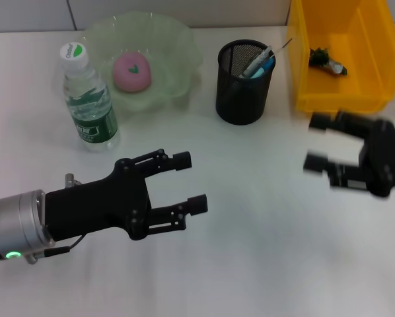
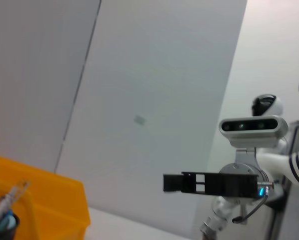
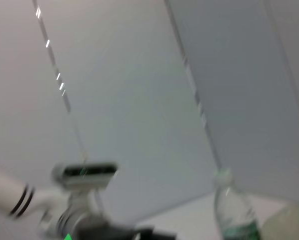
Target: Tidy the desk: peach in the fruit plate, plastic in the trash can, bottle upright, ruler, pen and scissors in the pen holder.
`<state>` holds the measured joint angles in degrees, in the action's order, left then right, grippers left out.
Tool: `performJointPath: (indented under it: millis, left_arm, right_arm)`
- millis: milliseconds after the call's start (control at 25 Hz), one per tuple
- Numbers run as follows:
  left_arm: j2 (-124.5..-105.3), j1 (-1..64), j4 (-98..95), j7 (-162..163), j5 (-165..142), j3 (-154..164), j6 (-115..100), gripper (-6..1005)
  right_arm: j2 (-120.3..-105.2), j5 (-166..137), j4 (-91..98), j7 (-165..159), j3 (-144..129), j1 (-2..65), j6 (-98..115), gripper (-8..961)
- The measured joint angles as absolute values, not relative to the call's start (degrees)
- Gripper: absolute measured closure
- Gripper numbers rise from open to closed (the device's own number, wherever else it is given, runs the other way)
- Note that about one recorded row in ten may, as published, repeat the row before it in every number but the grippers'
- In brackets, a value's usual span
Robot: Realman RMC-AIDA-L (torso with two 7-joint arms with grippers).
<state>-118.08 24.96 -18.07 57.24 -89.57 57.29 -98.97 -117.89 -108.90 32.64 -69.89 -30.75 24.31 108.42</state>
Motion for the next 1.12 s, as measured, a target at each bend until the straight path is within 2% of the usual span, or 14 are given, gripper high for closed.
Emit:
performJointPath:
  millis: [80, 320, 1120]
  left_arm:
    - [-118.05, 25.0, -19.8, 59.4, -91.3, 57.3, -98.7, 212]
    - [-117.19, 25.8, -20.7, 61.0, -93.4, 57.3, -98.4, 210]
    - [-115.7, 27.6, -21.6, 64.4, -99.7, 57.2, -96.7, 215]
  right_arm:
    - [-117.27, -114.4, 33.3, -70.1, -30.7, 24.7, 109.1, 163]
    - [-117.06, -120.2, 33.5, -68.4, -31.1, 24.8, 107.7, 163]
    - [-117.82, -122.9, 32.6, -66.5, -31.5, 25.1, 105.0, 167]
